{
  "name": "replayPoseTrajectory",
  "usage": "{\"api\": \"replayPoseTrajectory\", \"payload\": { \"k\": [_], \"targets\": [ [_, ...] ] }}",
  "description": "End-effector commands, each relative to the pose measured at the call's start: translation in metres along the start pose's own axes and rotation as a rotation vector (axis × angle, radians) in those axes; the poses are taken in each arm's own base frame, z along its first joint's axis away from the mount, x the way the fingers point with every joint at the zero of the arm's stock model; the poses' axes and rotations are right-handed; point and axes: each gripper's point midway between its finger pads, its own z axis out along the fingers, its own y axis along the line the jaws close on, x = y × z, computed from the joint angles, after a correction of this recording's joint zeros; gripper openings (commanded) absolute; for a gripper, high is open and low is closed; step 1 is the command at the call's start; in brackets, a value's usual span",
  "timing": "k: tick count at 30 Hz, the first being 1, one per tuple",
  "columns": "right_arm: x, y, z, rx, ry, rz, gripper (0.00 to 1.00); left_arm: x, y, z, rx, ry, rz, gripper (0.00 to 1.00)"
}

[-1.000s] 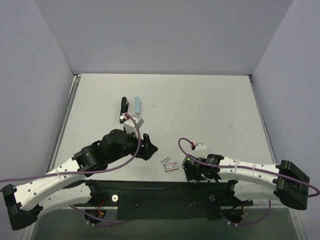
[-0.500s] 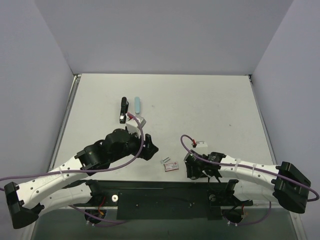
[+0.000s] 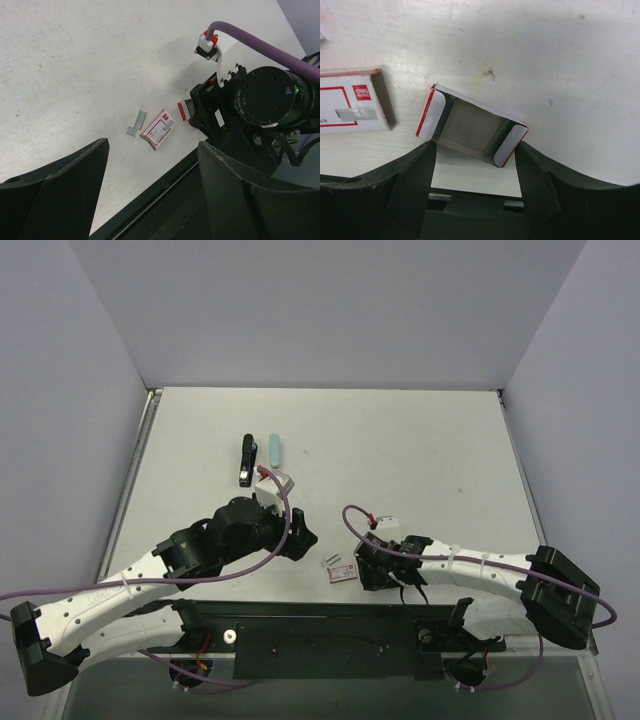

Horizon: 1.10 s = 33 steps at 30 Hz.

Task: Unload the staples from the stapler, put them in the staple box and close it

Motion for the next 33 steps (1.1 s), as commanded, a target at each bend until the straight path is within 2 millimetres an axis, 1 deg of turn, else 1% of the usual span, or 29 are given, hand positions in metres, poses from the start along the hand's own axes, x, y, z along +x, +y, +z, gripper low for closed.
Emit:
{"api": "replayPoseTrajectory", "payload": {
  "k": [1,7,10,13,21,27,33],
  "targets": [
    [0.003,0.0,0.009,0.035,0.034,-0.048,0.59,-0.012,-0.005,0.001,0.016,-0.046,0.003,0.82],
    [-0.013,0.009,0.014,0.046,0.032,-0.103,0.59,-0.011,-0.004,-0.001,0.013,-0.044,0.0,0.82],
    [-0.019,0.01,0.02,0.053,0.045,-0.139,0.59,-0.013,-0.004,-0.005,0.013,-0.05,0.002,0.82],
    [-0.027,0.01,0.025,0.043,0.061,-0.138,0.59,-0.014,-0.004,-0.01,0.017,-0.054,0.004,0.82],
    [-0.042,0.019,0.036,0.007,0.084,-0.204,0.59,-0.014,-0.003,-0.019,0.022,-0.056,0.0,0.82],
    [-0.042,0.023,0.031,-0.018,0.076,-0.198,0.6,-0.017,-0.004,-0.028,0.028,-0.07,-0.01,0.82],
    [-0.04,0.017,0.015,0.005,0.023,-0.193,0.65,-0.014,-0.001,-0.03,0.021,-0.067,-0.016,0.82]
  ]
}}
